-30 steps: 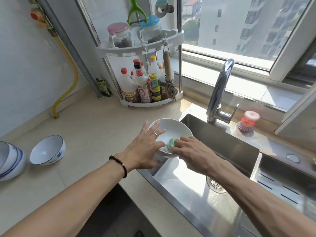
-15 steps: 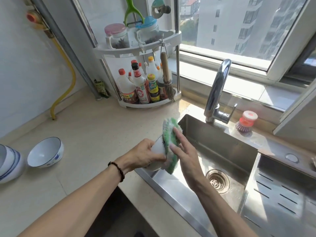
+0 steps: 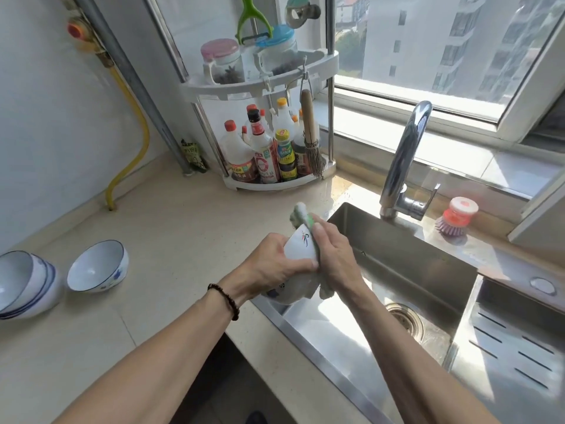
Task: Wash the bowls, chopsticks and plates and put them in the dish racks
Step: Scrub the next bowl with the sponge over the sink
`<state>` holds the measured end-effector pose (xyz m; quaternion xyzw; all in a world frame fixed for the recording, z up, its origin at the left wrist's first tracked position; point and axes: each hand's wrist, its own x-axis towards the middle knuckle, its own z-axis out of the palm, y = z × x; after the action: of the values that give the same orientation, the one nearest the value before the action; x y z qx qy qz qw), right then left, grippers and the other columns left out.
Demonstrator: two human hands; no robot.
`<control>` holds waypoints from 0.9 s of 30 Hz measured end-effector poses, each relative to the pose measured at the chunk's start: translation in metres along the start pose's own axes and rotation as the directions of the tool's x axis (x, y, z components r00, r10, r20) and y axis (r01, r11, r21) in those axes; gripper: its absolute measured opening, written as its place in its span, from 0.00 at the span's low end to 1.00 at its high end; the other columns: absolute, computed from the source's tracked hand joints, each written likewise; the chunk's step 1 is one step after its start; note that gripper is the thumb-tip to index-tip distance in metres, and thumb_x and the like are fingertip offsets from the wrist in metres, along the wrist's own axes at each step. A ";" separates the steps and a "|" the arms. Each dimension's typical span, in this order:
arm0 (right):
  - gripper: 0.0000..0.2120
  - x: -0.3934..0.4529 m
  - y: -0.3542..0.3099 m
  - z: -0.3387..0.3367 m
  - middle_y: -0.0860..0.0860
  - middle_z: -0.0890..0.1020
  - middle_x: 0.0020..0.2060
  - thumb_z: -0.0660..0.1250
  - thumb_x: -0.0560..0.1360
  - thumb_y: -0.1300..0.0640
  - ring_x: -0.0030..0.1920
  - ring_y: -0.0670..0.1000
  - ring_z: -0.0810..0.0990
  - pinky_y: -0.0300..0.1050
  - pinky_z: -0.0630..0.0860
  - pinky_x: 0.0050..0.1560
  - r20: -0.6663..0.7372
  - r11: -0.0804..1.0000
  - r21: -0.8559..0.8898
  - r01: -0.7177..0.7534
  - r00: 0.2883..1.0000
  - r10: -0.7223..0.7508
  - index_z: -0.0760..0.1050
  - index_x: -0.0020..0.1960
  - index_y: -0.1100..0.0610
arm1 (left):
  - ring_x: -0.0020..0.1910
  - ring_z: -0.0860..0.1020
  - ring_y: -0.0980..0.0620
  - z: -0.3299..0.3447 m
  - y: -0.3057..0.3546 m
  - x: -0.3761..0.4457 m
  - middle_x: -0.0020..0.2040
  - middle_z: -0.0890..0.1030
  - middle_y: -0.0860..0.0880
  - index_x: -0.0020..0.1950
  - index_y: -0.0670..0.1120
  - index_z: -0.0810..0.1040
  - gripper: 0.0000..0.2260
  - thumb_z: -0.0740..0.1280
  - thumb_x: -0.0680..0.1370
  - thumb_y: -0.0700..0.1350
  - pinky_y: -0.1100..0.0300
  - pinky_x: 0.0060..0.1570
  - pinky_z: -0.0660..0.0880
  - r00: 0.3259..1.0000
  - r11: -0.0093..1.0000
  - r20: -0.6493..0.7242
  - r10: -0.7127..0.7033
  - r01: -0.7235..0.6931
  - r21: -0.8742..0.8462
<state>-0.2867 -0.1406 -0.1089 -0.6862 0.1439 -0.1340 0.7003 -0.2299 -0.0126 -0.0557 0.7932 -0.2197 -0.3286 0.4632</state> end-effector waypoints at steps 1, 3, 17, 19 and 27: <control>0.20 -0.005 -0.001 0.006 0.46 0.75 0.61 0.57 0.78 0.42 0.63 0.47 0.76 0.50 0.72 0.69 0.018 0.995 -0.078 0.064 0.998 -0.063 0.76 0.67 0.41 | 0.39 0.84 0.45 0.000 0.000 0.003 0.41 0.85 0.42 0.48 0.36 0.83 0.05 0.72 0.76 0.37 0.56 0.37 0.80 1.000 1.000 -0.025 0.004 -0.004 0.002; 0.20 -0.012 0.002 0.012 0.45 0.71 0.65 0.57 0.79 0.43 0.65 0.42 0.72 0.41 0.70 0.67 0.044 0.983 -0.130 0.132 0.991 -0.127 0.72 0.70 0.40 | 0.36 0.82 0.49 -0.003 0.004 0.006 0.37 0.83 0.44 0.46 0.36 0.82 0.02 0.70 0.75 0.34 0.58 0.34 0.77 1.000 0.999 -0.027 0.008 -0.007 0.035; 0.20 0.011 -0.008 -0.008 0.53 0.82 0.61 0.60 0.80 0.40 0.62 0.55 0.80 0.59 0.74 0.66 -0.003 0.959 0.228 -0.168 0.985 0.174 0.81 0.63 0.49 | 0.39 0.84 0.45 -0.003 0.016 0.005 0.42 0.85 0.43 0.47 0.37 0.83 0.05 0.74 0.73 0.35 0.55 0.37 0.80 1.000 1.000 0.006 -0.006 0.007 -0.011; 0.16 0.004 -0.006 -0.001 0.48 0.73 0.66 0.58 0.84 0.47 0.67 0.49 0.73 0.48 0.70 0.69 0.026 1.000 -0.009 -0.010 1.000 0.010 0.74 0.70 0.45 | 0.36 0.83 0.47 -0.001 0.014 0.008 0.37 0.84 0.44 0.44 0.38 0.82 0.02 0.73 0.73 0.33 0.56 0.34 0.80 1.000 1.000 -0.023 -0.010 0.010 -0.002; 0.33 0.012 0.014 -0.025 0.63 0.84 0.52 0.63 0.75 0.32 0.48 0.61 0.83 0.50 0.77 0.50 0.241 0.641 0.480 -0.599 0.793 0.560 0.82 0.58 0.61 | 0.42 0.83 0.47 -0.006 0.011 -0.005 0.42 0.85 0.43 0.45 0.33 0.82 0.14 0.79 0.66 0.40 0.51 0.41 0.81 0.996 0.989 0.083 0.036 -0.024 -0.148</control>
<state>-0.2858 -0.1680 -0.1237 -0.3853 0.2884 0.0869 0.8723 -0.2293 -0.0111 -0.0422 0.7389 -0.2265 -0.3705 0.5152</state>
